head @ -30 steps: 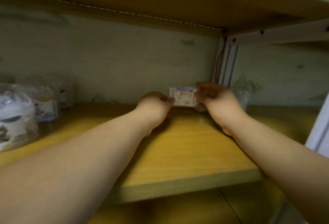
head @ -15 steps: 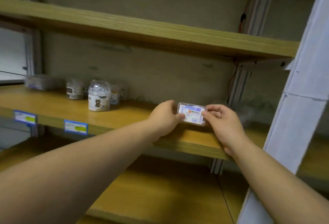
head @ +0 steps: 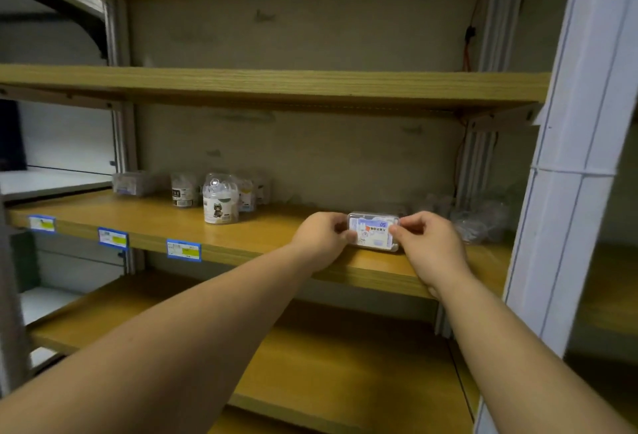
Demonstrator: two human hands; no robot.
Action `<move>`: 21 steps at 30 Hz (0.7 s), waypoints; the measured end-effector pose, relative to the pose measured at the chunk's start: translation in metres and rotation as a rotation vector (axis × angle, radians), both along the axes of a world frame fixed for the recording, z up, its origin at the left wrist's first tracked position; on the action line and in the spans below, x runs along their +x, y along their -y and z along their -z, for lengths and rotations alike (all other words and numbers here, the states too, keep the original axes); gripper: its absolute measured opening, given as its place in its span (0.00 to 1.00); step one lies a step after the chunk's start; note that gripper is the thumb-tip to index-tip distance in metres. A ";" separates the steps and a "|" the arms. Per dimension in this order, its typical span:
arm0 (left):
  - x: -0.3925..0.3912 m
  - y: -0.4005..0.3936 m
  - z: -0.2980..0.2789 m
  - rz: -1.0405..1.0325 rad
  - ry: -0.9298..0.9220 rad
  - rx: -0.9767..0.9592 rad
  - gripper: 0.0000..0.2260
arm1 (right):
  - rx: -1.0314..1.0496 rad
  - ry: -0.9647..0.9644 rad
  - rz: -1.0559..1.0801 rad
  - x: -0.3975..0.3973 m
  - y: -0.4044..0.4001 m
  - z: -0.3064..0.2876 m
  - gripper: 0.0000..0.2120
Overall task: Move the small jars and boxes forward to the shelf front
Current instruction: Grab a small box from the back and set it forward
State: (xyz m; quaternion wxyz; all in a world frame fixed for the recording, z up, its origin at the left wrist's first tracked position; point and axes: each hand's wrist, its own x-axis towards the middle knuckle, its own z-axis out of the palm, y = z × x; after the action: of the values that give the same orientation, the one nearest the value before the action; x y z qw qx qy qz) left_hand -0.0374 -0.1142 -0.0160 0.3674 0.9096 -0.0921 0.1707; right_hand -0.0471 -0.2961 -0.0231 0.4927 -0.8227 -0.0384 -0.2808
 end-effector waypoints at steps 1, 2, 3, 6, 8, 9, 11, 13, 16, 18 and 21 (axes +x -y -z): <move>-0.002 -0.001 -0.001 -0.010 0.000 -0.034 0.16 | -0.022 0.002 0.004 -0.002 -0.001 0.000 0.04; -0.004 -0.002 -0.002 -0.014 0.000 -0.085 0.15 | -0.049 0.009 0.004 -0.006 -0.003 0.000 0.04; -0.006 -0.004 -0.002 -0.020 -0.010 -0.144 0.13 | -0.074 0.021 0.003 -0.010 -0.004 -0.001 0.04; -0.014 -0.016 -0.005 -0.006 -0.062 -0.245 0.11 | -0.116 0.023 0.017 -0.016 -0.012 -0.002 0.07; -0.019 -0.032 -0.005 0.005 -0.067 -0.256 0.13 | -0.079 -0.005 -0.011 -0.021 -0.030 -0.004 0.08; -0.022 -0.044 -0.006 0.005 -0.049 -0.254 0.13 | -0.063 -0.003 -0.021 -0.023 -0.044 -0.006 0.08; -0.027 -0.078 -0.009 -0.010 0.020 -0.260 0.14 | -0.079 0.045 -0.015 -0.028 -0.083 -0.011 0.06; -0.032 -0.123 -0.010 -0.038 0.084 -0.281 0.15 | -0.116 0.102 -0.025 -0.034 -0.132 -0.018 0.04; -0.033 -0.210 -0.014 -0.068 0.118 -0.284 0.12 | -0.135 0.152 -0.051 -0.035 -0.221 -0.027 0.03; -0.029 -0.279 -0.015 -0.105 0.138 -0.315 0.11 | -0.134 0.180 -0.058 -0.025 -0.290 -0.029 0.03; -0.011 -0.389 -0.017 -0.131 0.110 -0.325 0.10 | -0.100 0.156 -0.084 0.002 -0.403 -0.028 0.03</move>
State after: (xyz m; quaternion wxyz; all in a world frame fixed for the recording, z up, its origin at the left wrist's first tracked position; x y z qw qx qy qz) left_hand -0.0487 0.2745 0.0012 0.4921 0.8316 -0.0241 0.2565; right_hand -0.0453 0.1067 0.0049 0.4580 -0.8195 -0.1249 -0.3210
